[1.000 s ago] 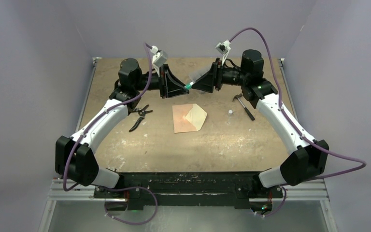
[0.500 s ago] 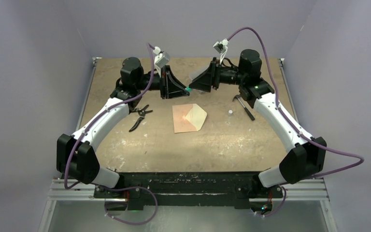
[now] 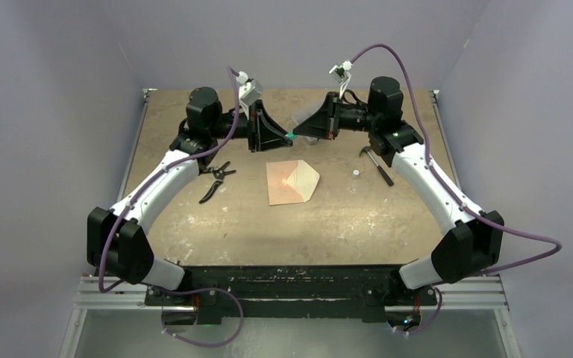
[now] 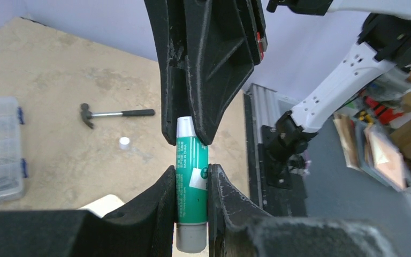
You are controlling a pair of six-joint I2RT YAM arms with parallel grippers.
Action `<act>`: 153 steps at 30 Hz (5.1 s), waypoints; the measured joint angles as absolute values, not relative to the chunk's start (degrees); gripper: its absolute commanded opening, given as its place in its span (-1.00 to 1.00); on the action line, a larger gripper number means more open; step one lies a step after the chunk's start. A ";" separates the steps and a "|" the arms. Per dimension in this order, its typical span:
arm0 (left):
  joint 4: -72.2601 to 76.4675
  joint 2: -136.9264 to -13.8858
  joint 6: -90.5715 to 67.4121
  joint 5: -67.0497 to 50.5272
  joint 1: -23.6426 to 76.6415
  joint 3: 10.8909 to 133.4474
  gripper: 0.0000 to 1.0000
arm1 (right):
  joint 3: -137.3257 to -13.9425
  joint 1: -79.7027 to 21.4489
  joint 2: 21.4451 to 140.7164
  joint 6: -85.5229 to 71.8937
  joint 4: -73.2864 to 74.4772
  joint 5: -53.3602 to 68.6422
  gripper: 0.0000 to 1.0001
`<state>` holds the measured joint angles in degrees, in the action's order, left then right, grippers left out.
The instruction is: Place the letter into the envelope and seal it
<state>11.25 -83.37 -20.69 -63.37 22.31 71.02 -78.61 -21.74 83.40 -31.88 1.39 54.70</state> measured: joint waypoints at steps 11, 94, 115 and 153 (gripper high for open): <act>5.43 -78.56 12.01 -52.45 21.78 67.99 -1.00 | -82.46 -24.10 88.20 -57.65 7.57 38.65 -0.99; 12.53 -81.54 4.45 -44.14 20.75 61.84 -1.00 | -84.90 -28.05 95.04 -47.77 7.22 34.24 -0.12; 8.03 -81.06 2.11 -38.79 20.73 62.70 0.18 | -81.89 -28.97 94.04 -44.69 6.63 29.87 -1.00; 7.05 -105.67 -42.37 -14.81 21.65 56.69 -1.00 | -60.77 -44.58 97.54 -19.92 -4.10 -11.22 -1.00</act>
